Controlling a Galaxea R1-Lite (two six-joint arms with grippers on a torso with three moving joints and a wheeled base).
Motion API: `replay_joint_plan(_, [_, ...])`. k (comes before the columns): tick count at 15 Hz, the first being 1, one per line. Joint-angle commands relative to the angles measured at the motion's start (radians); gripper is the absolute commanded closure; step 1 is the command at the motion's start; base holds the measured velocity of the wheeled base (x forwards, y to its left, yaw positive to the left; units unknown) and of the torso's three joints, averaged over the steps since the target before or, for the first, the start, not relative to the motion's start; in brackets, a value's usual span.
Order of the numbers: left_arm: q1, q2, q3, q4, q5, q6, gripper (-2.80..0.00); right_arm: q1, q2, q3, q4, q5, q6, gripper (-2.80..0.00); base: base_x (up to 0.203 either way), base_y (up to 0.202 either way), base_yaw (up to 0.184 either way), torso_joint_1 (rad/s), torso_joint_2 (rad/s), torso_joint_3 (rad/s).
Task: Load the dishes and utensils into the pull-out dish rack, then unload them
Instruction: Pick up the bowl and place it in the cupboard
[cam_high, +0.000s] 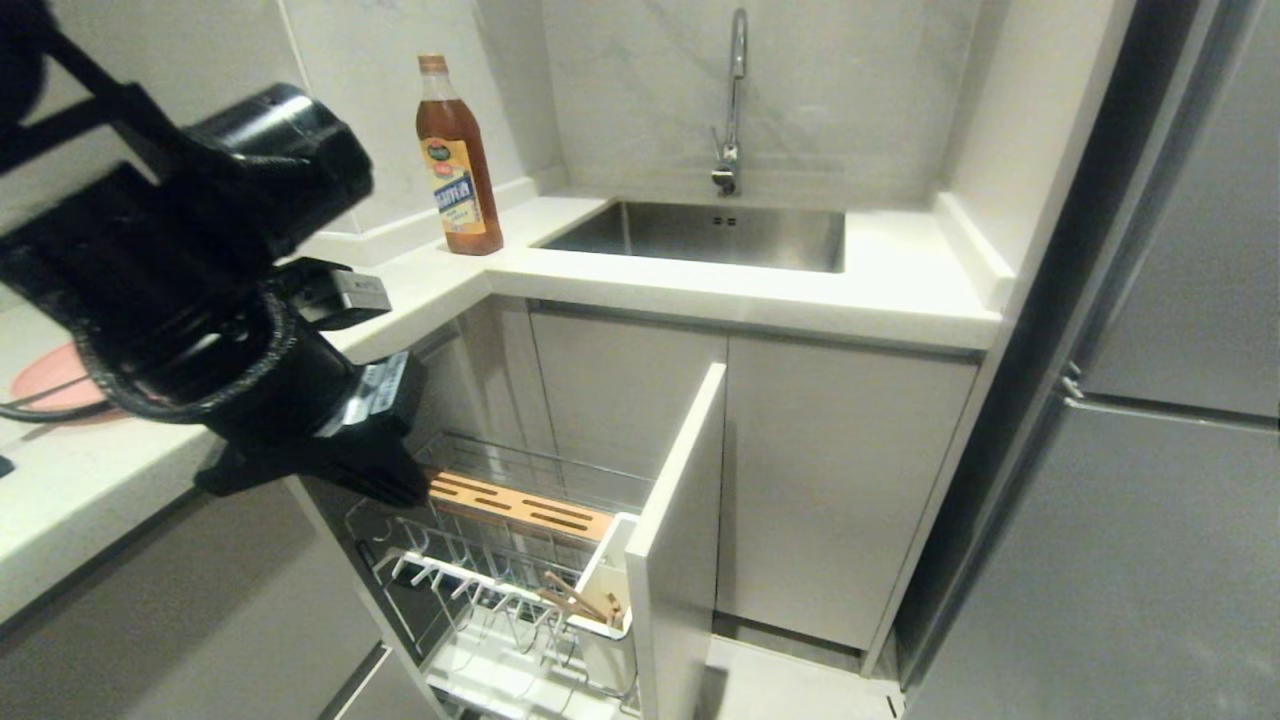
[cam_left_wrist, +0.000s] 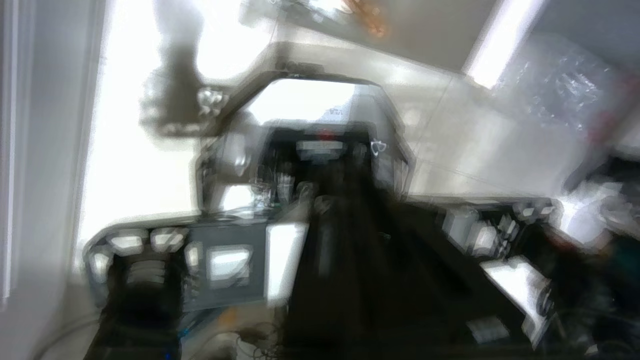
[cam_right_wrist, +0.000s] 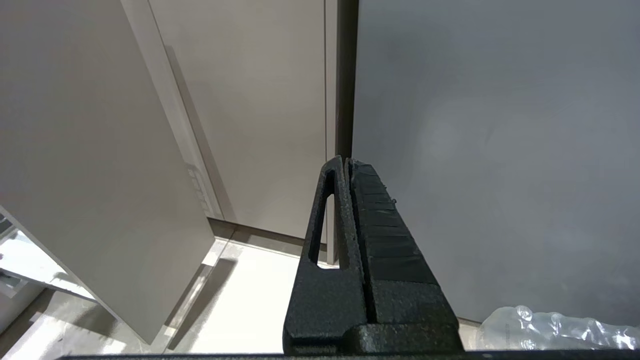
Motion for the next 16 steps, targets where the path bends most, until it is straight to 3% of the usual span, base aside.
replay_joint_plan(1, [-0.003,-0.148,0.013,0.006,0.019,-0.005,0.00,0.000,0.001,0.000,0.000,0.000,0.000,0.00,0.000,0.000,0.000,0.000,0.00,0.000])
replay_joint_plan(5, [0.006,-0.348,0.019,0.001,0.156,0.000,0.00,0.000,0.001,0.000,0.000,0.000,0.000,0.00,0.000,0.000,0.000,0.000,0.00,0.000])
replay_joint_plan(7, [0.066,-0.447,0.014,-0.006,0.225,0.029,0.00,0.000,0.001,0.000,0.000,0.000,0.000,0.00,0.000,0.000,0.000,0.000,0.00,0.000])
replay_joint_plan(9, [0.185,-0.532,0.012,-0.015,0.246,0.117,0.00,0.000,0.001,0.000,0.000,0.000,0.000,0.00,0.000,0.000,0.000,0.000,0.00,0.000])
replay_joint_plan(13, [0.331,-0.681,0.032,-0.053,0.253,0.201,0.00,0.000,0.001,0.000,0.000,0.000,0.000,0.00,0.000,0.000,0.000,0.000,0.00,0.000])
replay_joint_plan(16, [0.429,-0.854,0.226,-0.250,0.252,0.312,0.00,0.000,0.001,0.000,0.000,0.000,0.000,0.00,0.000,0.000,0.000,0.000,0.00,0.000])
